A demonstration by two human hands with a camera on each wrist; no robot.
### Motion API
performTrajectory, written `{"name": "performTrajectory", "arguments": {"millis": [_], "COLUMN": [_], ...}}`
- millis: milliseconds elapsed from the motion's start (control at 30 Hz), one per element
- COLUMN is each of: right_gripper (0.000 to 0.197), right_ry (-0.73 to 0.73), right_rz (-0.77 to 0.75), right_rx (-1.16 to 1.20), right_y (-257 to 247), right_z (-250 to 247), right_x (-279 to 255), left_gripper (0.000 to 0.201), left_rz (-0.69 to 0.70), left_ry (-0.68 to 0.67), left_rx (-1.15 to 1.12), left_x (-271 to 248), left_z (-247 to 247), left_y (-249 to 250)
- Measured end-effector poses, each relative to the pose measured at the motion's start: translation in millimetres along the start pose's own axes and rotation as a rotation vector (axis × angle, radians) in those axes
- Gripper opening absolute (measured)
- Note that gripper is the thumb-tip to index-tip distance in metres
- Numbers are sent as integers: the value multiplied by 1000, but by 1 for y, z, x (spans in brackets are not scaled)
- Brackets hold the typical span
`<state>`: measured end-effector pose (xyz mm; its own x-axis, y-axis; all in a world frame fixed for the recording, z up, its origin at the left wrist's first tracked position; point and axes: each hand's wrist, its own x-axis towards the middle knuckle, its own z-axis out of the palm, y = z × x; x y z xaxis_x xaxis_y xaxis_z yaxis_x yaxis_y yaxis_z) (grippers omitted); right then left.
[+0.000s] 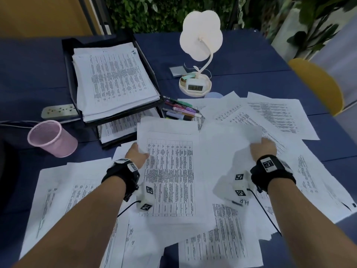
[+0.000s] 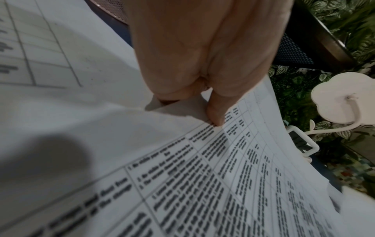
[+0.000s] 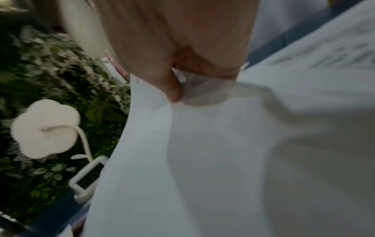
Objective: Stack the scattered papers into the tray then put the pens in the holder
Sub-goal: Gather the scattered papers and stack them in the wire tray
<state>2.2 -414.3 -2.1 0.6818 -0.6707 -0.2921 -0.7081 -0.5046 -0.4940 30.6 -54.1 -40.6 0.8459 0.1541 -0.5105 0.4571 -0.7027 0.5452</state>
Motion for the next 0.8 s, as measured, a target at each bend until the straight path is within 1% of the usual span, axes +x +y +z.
{"name": "performTrajectory", "arguments": {"millis": [67,100,167,200,300,367,400,500,567,633,700,733,800], "right_gripper": [14,19,32,36,35,35,38,52,51,47,47,48,49], "right_ry": [216,273,306,331,417,437,426,410,469,506,507,494,439], "right_rz": [-84,-126,-229,-275,-345,-342,-332,-222,-164,-128,-99,-96,-106], "right_rx": [255,391,624,708,879,927,959,1053,1072,1057,1043,1046,1006], "right_y": [-10,-18,-35,-44,-59,-65,-65,-61,-55,-52,-53,-54,-58], "right_z": [-7,-12,-24,-30,-39,-39,-36,-26,-20,-18,-18,-18,-17], "right_x": [-1,-1,0,1,5,7,10,12,16,17,16,15,11], "left_gripper": [45,48,55,57,54,52,52,51,47,51,51,50,55], "left_rz": [-15,-22,-32,-36,-40,-48,-56,-87,-175,-212,-190,-173,-148], "left_ry": [-4,-1,-4,-9,-26,-41,-42,-22,19,46,47,31,8], "left_rx": [-4,-14,-32,-37,-87,-126,-147,-231,-351,-446,-446,-411,-353], "left_x": [-1,-2,-3,-3,-1,-2,-1,-7,-6,-5,-6,-9,-10], "left_z": [0,0,-1,-1,0,-1,-2,-5,-6,-7,-7,-8,-9], "left_y": [1,1,1,1,-1,0,0,5,4,2,6,7,7]}}
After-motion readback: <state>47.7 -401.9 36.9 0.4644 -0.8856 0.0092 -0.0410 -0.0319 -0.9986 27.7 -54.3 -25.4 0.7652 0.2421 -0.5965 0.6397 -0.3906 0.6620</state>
